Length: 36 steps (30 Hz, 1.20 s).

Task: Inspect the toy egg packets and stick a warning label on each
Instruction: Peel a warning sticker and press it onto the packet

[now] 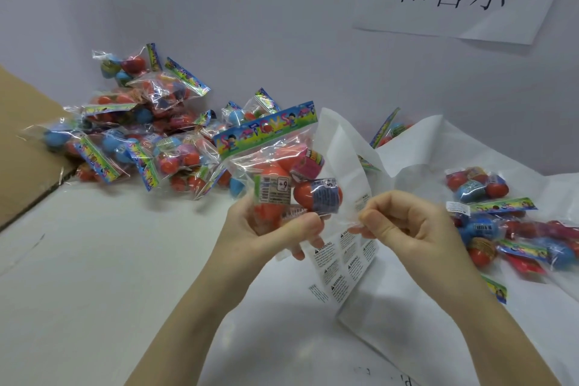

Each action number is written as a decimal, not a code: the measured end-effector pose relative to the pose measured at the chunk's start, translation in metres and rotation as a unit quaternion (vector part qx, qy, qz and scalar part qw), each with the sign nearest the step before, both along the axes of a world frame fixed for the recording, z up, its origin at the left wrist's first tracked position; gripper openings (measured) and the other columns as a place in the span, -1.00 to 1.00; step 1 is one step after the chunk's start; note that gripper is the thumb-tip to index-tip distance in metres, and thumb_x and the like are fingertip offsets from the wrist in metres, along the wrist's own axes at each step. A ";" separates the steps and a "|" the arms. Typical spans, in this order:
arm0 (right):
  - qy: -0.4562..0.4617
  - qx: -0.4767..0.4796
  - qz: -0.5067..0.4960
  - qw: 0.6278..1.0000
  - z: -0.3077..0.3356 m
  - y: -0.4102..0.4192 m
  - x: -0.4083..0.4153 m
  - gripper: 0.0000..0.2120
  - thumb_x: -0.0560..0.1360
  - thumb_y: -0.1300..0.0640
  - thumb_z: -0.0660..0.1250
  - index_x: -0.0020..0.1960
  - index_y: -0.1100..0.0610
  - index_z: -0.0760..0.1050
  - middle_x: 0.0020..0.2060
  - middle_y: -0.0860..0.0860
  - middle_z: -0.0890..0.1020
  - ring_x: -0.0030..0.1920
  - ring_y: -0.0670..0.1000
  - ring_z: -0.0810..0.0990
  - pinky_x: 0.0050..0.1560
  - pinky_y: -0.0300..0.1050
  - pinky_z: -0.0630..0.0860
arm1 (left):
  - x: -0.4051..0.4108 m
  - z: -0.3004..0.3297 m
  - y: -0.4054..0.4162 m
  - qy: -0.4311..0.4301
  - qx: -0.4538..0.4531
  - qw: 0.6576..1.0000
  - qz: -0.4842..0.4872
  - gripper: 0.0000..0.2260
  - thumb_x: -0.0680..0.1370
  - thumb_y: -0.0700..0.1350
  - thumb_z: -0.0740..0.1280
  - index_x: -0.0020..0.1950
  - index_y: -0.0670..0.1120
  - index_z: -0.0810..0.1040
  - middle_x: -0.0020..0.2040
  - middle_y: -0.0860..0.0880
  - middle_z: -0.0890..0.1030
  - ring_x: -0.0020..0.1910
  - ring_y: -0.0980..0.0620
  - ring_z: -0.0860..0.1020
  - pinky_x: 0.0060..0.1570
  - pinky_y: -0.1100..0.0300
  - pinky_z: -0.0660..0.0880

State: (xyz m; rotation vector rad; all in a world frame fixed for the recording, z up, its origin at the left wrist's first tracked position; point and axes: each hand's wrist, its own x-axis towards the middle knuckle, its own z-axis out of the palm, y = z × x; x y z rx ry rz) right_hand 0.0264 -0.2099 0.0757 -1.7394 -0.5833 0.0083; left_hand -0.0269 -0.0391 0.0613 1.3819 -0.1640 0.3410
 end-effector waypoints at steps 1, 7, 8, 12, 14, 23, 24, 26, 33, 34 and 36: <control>0.029 0.025 0.011 0.999 0.003 -0.001 0.001 -0.87 0.35 0.08 0.34 -0.36 0.06 0.56 -0.38 -0.05 0.67 -0.33 -0.12 0.64 -0.21 -0.28 0.56 | 0.001 -0.001 0.000 0.004 -0.002 1.000 -0.001 -0.72 0.28 -0.17 0.48 -0.09 -0.25 0.55 -0.30 -0.04 0.66 -0.38 0.01 0.61 -0.47 0.31 0.44; 0.142 0.085 0.068 0.984 0.004 -0.001 0.002 -0.46 0.18 -0.15 0.43 0.03 0.17 0.60 -0.24 0.05 0.71 -0.25 -0.01 0.68 -0.27 -0.23 0.59 | -0.001 -0.002 -0.001 0.033 -0.022 0.998 -0.041 -0.73 0.28 -0.08 0.42 -0.12 -0.21 0.58 -0.33 -0.07 0.63 -0.38 0.00 0.59 -0.47 0.31 0.43; 0.158 0.077 0.088 0.980 0.003 0.000 0.001 -0.54 0.18 -0.07 0.43 0.00 0.17 0.63 -0.25 0.06 0.71 -0.26 -0.02 0.68 -0.28 -0.24 0.58 | -0.002 -0.002 0.000 0.038 -0.019 0.997 -0.057 -0.74 0.30 -0.10 0.42 -0.09 -0.22 0.58 -0.32 -0.08 0.63 -0.38 -0.01 0.59 -0.47 0.31 0.43; 0.189 0.084 0.147 0.967 0.002 0.000 0.000 -0.65 0.08 -0.15 0.57 -0.25 0.06 0.70 -0.36 0.05 0.69 -0.36 -0.08 0.64 -0.35 -0.30 0.52 | -0.003 0.001 0.000 0.043 -0.004 0.995 -0.092 -0.70 0.31 -0.17 0.41 -0.02 -0.25 0.53 -0.30 -0.07 0.64 -0.38 0.00 0.59 -0.45 0.30 0.43; 0.196 0.092 0.141 0.966 0.001 0.000 0.002 -0.61 0.02 -0.15 0.57 -0.31 0.10 0.69 -0.39 0.06 0.68 -0.40 -0.07 0.63 -0.37 -0.30 0.51 | -0.003 0.001 0.000 0.049 -0.008 0.994 -0.099 -0.70 0.30 -0.18 0.40 -0.02 -0.26 0.52 -0.32 -0.07 0.64 -0.40 -0.01 0.58 -0.46 0.29 0.43; 0.148 0.122 0.171 0.966 0.001 0.009 -0.005 -0.61 0.30 -0.20 0.41 -0.02 0.03 0.66 -0.16 0.08 0.70 -0.19 0.11 0.68 -0.18 -0.16 0.57 | -0.002 -0.003 -0.002 0.059 -0.002 0.995 -0.085 -0.81 0.31 -0.11 0.41 -0.12 -0.14 0.61 -0.28 -0.06 0.65 -0.34 0.02 0.58 -0.46 0.31 0.41; 0.125 0.122 0.169 0.970 0.001 0.010 -0.007 -0.64 0.27 -0.08 0.50 -0.01 0.07 0.65 -0.17 0.08 0.70 -0.19 0.10 0.68 -0.16 -0.17 0.57 | -0.003 -0.003 -0.003 0.056 0.010 0.995 -0.080 -0.80 0.29 -0.04 0.41 -0.16 -0.10 0.64 -0.28 -0.03 0.65 -0.33 0.05 0.57 -0.44 0.33 0.41; 0.085 0.147 0.120 0.978 0.003 0.013 -0.012 -0.76 0.23 0.14 0.50 -0.10 0.06 0.66 -0.24 0.03 0.71 -0.24 -0.02 0.68 -0.22 -0.26 0.56 | -0.003 -0.004 -0.007 0.045 0.025 0.997 -0.055 -0.79 0.26 0.03 0.42 -0.14 0.02 0.67 -0.24 0.04 0.68 -0.26 0.11 0.60 -0.33 0.33 0.46; -0.193 0.216 -0.257 0.922 -0.001 0.014 -0.013 -0.77 0.27 0.00 0.43 -0.11 -0.11 0.46 -0.23 -0.28 0.60 -0.26 -0.24 0.55 -0.21 -0.40 0.47 | 0.001 -0.006 -0.010 -0.009 0.004 0.998 0.066 -0.75 0.26 0.10 0.35 -0.15 0.05 0.68 -0.28 0.04 0.63 -0.36 0.12 0.51 -0.40 0.34 0.40; -0.238 0.184 -0.281 0.912 -0.003 0.015 -0.013 -0.74 0.30 0.01 0.42 -0.07 -0.12 0.42 -0.22 -0.28 0.58 -0.25 -0.24 0.53 -0.19 -0.38 0.45 | 0.000 -0.006 -0.011 -0.009 0.011 0.999 0.029 -0.75 0.28 0.09 0.35 -0.13 0.05 0.69 -0.28 0.02 0.65 -0.34 0.10 0.54 -0.38 0.33 0.42; -0.324 0.113 -0.288 0.894 -0.010 0.019 -0.016 -0.73 0.35 0.07 0.42 0.01 -0.02 0.43 -0.15 -0.21 0.54 -0.21 -0.15 0.51 -0.14 -0.31 0.43 | -0.001 -0.008 -0.013 -0.013 0.019 0.999 -0.047 -0.68 0.27 0.13 0.44 -0.01 0.08 0.67 -0.15 0.02 0.68 -0.21 0.08 0.61 -0.27 0.31 0.47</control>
